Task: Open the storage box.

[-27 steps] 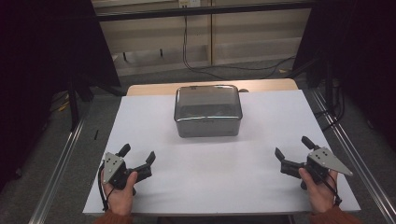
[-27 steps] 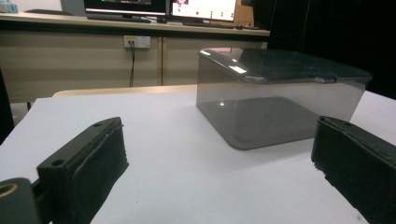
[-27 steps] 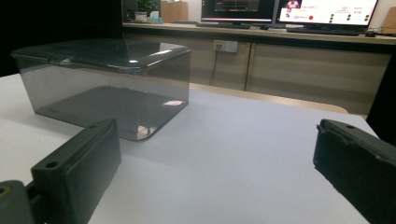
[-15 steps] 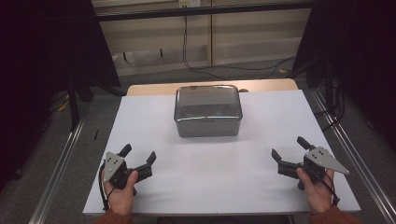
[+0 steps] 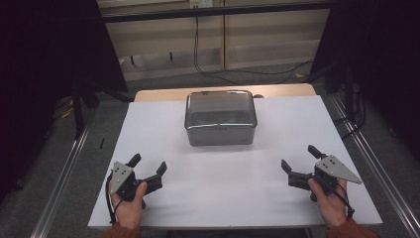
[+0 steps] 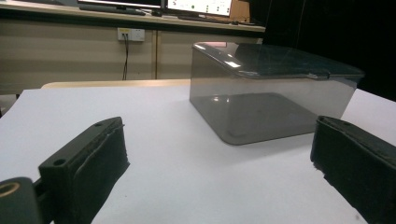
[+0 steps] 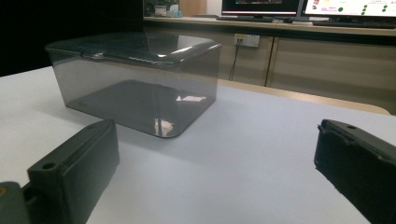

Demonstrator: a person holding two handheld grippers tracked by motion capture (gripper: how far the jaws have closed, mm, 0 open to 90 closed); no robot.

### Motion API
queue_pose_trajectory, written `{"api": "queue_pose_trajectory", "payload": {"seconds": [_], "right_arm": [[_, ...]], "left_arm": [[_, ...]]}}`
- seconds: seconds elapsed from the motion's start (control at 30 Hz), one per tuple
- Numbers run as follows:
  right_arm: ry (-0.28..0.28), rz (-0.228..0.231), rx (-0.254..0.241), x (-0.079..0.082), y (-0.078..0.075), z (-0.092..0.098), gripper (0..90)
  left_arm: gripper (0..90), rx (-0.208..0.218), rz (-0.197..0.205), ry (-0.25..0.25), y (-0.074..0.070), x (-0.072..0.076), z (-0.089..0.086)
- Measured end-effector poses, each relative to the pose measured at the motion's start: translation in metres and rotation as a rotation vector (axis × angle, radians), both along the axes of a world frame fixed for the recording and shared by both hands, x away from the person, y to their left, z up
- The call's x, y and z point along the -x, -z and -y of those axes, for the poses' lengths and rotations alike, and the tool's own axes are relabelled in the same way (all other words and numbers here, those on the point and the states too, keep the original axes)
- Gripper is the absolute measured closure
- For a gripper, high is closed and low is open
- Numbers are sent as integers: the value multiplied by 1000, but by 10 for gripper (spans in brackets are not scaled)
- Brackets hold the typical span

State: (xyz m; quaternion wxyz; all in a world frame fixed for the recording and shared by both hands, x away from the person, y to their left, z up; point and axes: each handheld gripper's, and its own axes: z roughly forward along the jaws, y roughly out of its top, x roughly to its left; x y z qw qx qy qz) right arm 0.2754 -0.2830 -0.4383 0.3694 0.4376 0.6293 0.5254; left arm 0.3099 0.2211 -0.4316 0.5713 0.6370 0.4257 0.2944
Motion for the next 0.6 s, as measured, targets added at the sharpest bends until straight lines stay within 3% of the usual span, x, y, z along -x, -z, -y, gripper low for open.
{"api": "queue_pose_trajectory", "payload": {"seconds": [0.6], "right_arm": [[-34, 5, -21, -9, -4, -24, 0]], "left_arm": [[36, -3, 4, 4, 0, 1, 2]]}}
